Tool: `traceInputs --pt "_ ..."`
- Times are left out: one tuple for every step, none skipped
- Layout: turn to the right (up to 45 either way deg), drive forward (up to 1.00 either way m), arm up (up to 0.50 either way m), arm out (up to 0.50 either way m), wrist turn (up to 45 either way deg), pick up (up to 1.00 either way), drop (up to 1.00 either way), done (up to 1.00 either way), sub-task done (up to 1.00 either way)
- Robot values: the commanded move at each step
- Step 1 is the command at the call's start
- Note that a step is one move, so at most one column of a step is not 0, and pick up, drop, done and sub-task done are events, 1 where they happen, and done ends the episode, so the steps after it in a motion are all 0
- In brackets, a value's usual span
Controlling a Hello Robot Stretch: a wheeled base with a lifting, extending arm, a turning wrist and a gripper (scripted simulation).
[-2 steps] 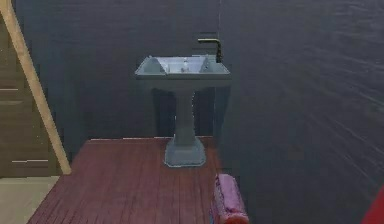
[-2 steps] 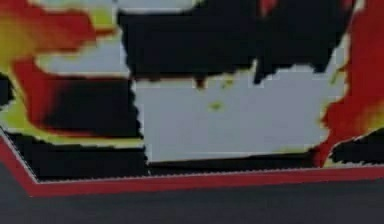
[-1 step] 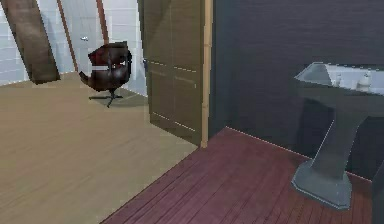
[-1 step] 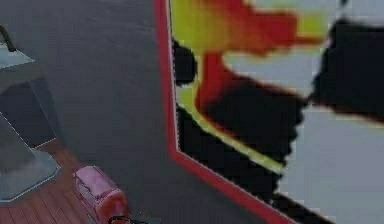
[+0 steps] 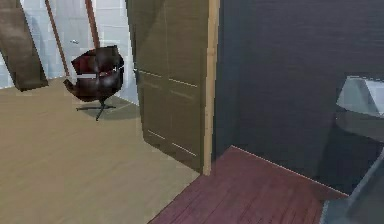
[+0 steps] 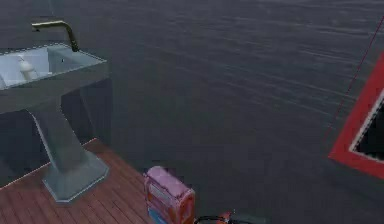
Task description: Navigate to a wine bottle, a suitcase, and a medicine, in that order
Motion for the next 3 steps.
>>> traceInputs --pt "-45.0 0.0 0.0 0.0 0.0 0.0 0.0 0.0 0.0" --pt "-6.0 0.0 0.0 0.0 0.0 0.0 0.0 0.0 0.0" --pt "0.0 1.0 0.0 0.0 0.0 0.0 0.0 0.0 0.0"
